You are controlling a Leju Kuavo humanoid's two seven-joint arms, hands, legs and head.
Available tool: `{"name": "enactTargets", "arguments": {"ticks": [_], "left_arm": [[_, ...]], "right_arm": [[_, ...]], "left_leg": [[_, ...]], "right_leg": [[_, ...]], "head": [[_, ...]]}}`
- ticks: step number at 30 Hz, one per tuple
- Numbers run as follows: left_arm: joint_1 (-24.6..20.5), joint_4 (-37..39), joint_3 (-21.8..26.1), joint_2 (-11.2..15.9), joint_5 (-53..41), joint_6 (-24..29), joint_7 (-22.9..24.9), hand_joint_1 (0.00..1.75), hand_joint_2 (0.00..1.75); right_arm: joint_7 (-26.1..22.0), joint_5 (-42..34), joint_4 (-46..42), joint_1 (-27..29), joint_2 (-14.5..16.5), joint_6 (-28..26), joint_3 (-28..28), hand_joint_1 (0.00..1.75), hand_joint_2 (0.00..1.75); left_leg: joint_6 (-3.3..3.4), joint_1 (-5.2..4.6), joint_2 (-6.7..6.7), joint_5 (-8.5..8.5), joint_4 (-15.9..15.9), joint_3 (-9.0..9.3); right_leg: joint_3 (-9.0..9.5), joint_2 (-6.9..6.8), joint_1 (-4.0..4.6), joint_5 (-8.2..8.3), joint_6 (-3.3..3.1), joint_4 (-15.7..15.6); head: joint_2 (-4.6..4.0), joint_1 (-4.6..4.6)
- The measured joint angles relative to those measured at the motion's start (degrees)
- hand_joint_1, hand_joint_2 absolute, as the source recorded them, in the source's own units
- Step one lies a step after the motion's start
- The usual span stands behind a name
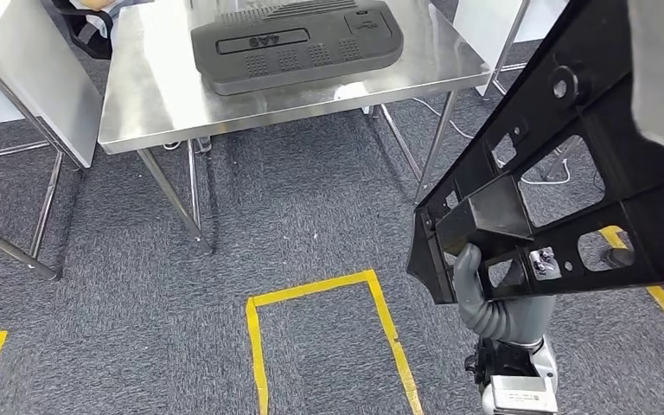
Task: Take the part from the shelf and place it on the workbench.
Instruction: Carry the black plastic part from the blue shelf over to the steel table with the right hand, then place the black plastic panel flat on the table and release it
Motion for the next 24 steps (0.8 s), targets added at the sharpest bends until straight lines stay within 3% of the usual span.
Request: {"name": "enactTargets", "arguments": {"ticks": [1,2,3,5,6,8,11,13,16,17,18,19,21,23,24], "left_arm": [[0.02,0.01,0.00,-0.01,0.00,-0.01,0.00,0.00,1.75],[0.06,0.01,0.00,-0.01,0.00,-0.02,0.00,0.00,1.75],[0.08,0.01,0.00,0.01,0.00,-0.02,0.00,0.00,1.75],[0.10,0.01,0.00,0.06,0.00,-0.03,0.00,0.00,1.75],[0.08,0.01,0.00,0.08,0.00,-0.04,-0.01,0.00,1.75],[-0.01,0.01,0.00,0.07,0.00,-0.08,-0.01,0.00,1.75],[0.04,0.01,0.01,0.06,0.00,-0.13,-0.02,0.00,1.75],[0.08,-0.01,0.02,0.09,0.00,-0.13,-0.02,0.00,1.75],[0.03,-0.01,0.02,0.09,0.01,-0.13,-0.02,0.00,1.75],[0.05,-0.01,0.02,0.09,0.01,-0.13,-0.02,0.00,1.75],[0.07,0.00,0.02,0.09,0.00,-0.13,-0.02,0.00,1.75],[0.08,0.00,0.02,0.06,0.00,-0.13,-0.02,0.00,1.75],[0.08,0.01,0.02,-0.04,0.00,-0.14,-0.02,0.00,1.75],[0.00,0.02,0.02,-0.08,0.00,-0.15,-0.04,0.00,1.75],[-0.02,0.02,0.02,-0.07,0.00,-0.16,-0.05,0.00,1.75]], "right_arm": [[0.01,0.00,0.01,-0.01,0.04,0.00,0.00,1.75,1.75],[0.03,0.00,0.01,-0.01,0.06,-0.01,0.00,1.75,1.75],[0.07,0.00,0.01,0.00,0.09,-0.02,0.00,1.75,1.75],[0.19,0.01,0.01,0.00,0.14,-0.04,0.00,1.75,1.75],[0.25,0.02,0.00,-0.03,0.15,-0.07,-0.01,1.75,1.75],[0.30,0.08,-0.01,-0.16,0.16,-0.12,-0.02,1.75,1.75],[0.32,0.15,-0.02,-0.30,0.17,-0.21,-0.07,1.75,1.75],[0.34,0.16,-0.02,-0.48,0.18,-0.26,-0.13,1.75,1.75],[0.37,0.15,-0.01,-0.65,0.16,-0.26,-0.19,1.75,1.75],[0.38,0.14,0.00,-0.63,0.15,-0.26,-0.22,1.75,1.75],[0.39,0.13,0.01,-0.62,0.15,-0.26,-0.25,1.75,1.75],[0.39,0.13,0.01,-0.62,0.14,-0.26,-0.30,1.75,1.75],[0.41,0.14,0.01,-0.63,0.14,-0.27,-0.43,1.75,1.75],[0.49,0.14,0.00,-0.70,0.14,-0.27,-0.50,1.75,1.75],[0.55,0.13,-0.01,-0.71,0.15,-0.27,-0.52,1.75,1.75]], "left_leg": [[-0.10,0.04,0.03,-0.64,2.90,-1.82],[-0.12,0.06,0.06,-0.25,3.96,-2.83],[-0.07,0.06,0.11,1.21,2.73,-2.68],[0.22,0.06,0.24,5.55,-4.42,0.32],[0.38,-0.03,0.29,6.83,-7.94,2.04],[0.89,-0.26,0.24,7.06,-11.30,3.86],[1.92,-0.27,0.02,6.65,-11.92,4.58],[2.51,-0.09,-0.13,6.52,-12.17,5.41],[3.09,-0.14,-0.22,5.83,-12.24,5.88],[3.16,-0.16,-0.28,5.49,-12.23,6.19],[3.15,-0.18,-0.36,5.08,-12.24,6.66],[3.09,-0.18,-0.44,4.62,-12.24,7.27],[2.80,-0.24,-0.61,3.61,-12.26,8.57],[2.20,-0.37,-0.71,2.77,-12.53,9.36],[1.86,-0.45,-0.71,2.66,-12.53,9.65]], "right_leg": [[0.27,0.02,0.07,-0.22,-0.15,0.00],[0.58,0.08,0.12,-0.48,-0.21,0.01],[0.99,0.17,0.14,-0.78,-0.17,0.01],[1.99,0.32,0.12,-1.52,0.20,0.00],[2.24,0.35,0.31,-1.91,0.51,0.02],[2.43,0.36,0.59,-2.39,1.22,-0.12],[3.04,0.34,0.69,-2.57,2.18,0.23],[1.11,0.28,0.63,-3.52,2.43,3.89],[-6.45,0.26,0.67,-6.73,1.99,14.86],[-8.29,0.26,0.70,-7.23,2.03,16.52],[-9.03,0.26,0.72,-6.71,2.27,16.01],[-8.64,0.25,0.73,-5.09,2.71,13.33],[-6.23,0.15,0.84,-0.32,3.21,5.35],[-4.60,0.02,1.23,2.12,2.34,0.96],[-4.33,0.02,1.36,2.28,1.64,0.60]], "head": [[0.00,0.02],[0.00,0.01],[0.00,0.00],[0.00,0.00],[0.00,-0.01],[0.00,0.00],[0.00,0.05],[0.00,0.15],[0.00,0.26],[0.00,0.25],[0.00,0.27],[0.00,0.27],[0.00,0.32],[0.00,0.33],[0.00,0.28]]}}
